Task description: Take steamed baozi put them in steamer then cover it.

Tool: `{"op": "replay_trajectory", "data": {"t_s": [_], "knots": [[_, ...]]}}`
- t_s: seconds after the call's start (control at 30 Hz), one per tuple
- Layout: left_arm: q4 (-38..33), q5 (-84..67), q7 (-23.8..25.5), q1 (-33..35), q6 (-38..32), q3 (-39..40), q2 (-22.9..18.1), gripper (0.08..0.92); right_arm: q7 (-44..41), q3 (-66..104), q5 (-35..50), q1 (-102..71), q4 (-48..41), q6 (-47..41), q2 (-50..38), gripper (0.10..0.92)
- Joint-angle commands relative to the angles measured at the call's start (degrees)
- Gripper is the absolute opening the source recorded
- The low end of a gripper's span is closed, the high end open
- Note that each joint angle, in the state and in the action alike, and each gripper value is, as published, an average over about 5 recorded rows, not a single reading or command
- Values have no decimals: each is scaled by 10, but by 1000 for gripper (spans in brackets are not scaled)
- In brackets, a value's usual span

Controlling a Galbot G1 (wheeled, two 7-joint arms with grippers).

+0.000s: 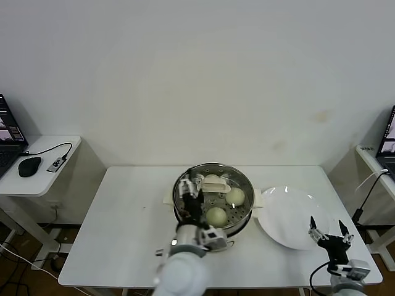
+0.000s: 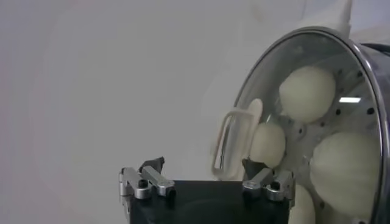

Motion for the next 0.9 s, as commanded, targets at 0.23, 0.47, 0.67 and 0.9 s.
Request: {"op": "replay_trajectory", "data": {"t_s": [0.23,0.47,0.67,0.9], "knots": [[-58,-621,-165,208,-357,-404,47,823,1,-82,57,-35,26,-12,-75,823],[-27,-716,-174,312,-387,-456,42,823,12,-82,49,-71,25,-2,-68,823],[8,-747,-152,340,-353,-453,42,823,28,-67,23,-107,40,-5,-64,823],[-3,-765,-140,354,-322,-437,37,823,21,-59,26,-128,71,-10,-70,823]]}}
